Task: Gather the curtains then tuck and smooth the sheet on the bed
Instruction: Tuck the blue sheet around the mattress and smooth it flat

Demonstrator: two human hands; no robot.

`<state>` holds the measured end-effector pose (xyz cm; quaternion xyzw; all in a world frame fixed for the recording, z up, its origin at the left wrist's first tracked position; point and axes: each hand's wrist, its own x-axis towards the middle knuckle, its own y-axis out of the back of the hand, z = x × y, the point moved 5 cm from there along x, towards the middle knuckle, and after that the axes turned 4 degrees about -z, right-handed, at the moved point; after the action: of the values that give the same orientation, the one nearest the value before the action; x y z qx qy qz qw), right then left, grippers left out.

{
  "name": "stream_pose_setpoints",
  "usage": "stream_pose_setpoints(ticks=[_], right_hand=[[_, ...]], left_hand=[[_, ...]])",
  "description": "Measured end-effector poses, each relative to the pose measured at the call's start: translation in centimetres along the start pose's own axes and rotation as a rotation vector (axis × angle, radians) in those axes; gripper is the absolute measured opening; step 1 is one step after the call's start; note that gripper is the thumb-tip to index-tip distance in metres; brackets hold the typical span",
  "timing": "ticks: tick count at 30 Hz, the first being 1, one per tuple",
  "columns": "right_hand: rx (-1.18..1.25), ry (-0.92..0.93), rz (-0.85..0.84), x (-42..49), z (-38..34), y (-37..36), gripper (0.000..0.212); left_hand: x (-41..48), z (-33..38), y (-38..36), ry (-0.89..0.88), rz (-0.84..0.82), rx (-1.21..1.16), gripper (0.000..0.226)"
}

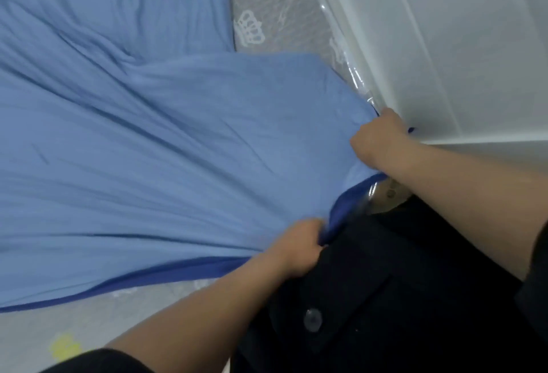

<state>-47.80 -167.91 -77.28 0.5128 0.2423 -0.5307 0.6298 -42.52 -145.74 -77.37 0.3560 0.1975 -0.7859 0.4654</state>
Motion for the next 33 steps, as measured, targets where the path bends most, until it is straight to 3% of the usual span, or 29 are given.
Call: stream_pose_setpoints(ticks=[2, 5, 9, 13, 16, 19, 21, 24, 27, 31, 33], right_hand=[[-0.058, 0.01, -0.026, -0.6, 0.6, -1.1, 0.034], [-0.095, 0.122, 0.014, -0.8, 0.7, -2.6, 0.033], [0.146, 0.365, 0.007, -1.7, -1.6, -3.7, 0.049], [-0.038, 0.568, -0.176, -3.6, -3.6, -6.0, 0.088], [-0.106, 0.564, -0.184, -4.2, -3.4, -6.8, 0.046], [-0.03, 0.485, -0.35, -4.6, -2.3, -7.0, 0.036], [-0.052, 0.509, -0.346, -5.3, -2.0, -6.5, 0.033], [-0.007, 0.419, -0.278, -4.7, 0.4, -5.1, 0.031], [0.122, 0.348, -0.284, -3.7, 2.9, -3.0, 0.031], [0.202, 0.518, -0.181, -3.8, 0.3, -2.2, 0.021], [0.207, 0.556, -0.169, -3.9, -1.2, -2.9, 0.035]], left_hand=[[1.9, 1.8, -3.6, 0.02, -0.132, -0.05, 0.029], [2.9, 1.1, -6.6, 0.138, -0.165, -0.04, 0.036], [1.6, -2.0, -5.4, 0.201, 0.056, -0.118, 0.027], [-0.3, -3.9, -2.3, 0.149, 0.159, -0.308, 0.015], [-1.0, -4.7, -0.9, 0.141, 0.081, -0.025, 0.007], [-1.9, -6.0, 2.4, 0.218, 0.06, 0.356, 0.019], [-2.5, -6.2, 6.0, 0.194, 0.185, 0.365, 0.017], [-2.6, -5.4, 9.6, 0.101, 0.273, 0.132, 0.014], [-2.1, -4.5, 9.9, 0.125, 0.06, 0.074, 0.021], [-1.0, -4.1, 5.7, 0.155, -0.246, 0.506, 0.027], [-0.2, -3.4, 3.3, 0.046, -0.268, 0.506, 0.021]])
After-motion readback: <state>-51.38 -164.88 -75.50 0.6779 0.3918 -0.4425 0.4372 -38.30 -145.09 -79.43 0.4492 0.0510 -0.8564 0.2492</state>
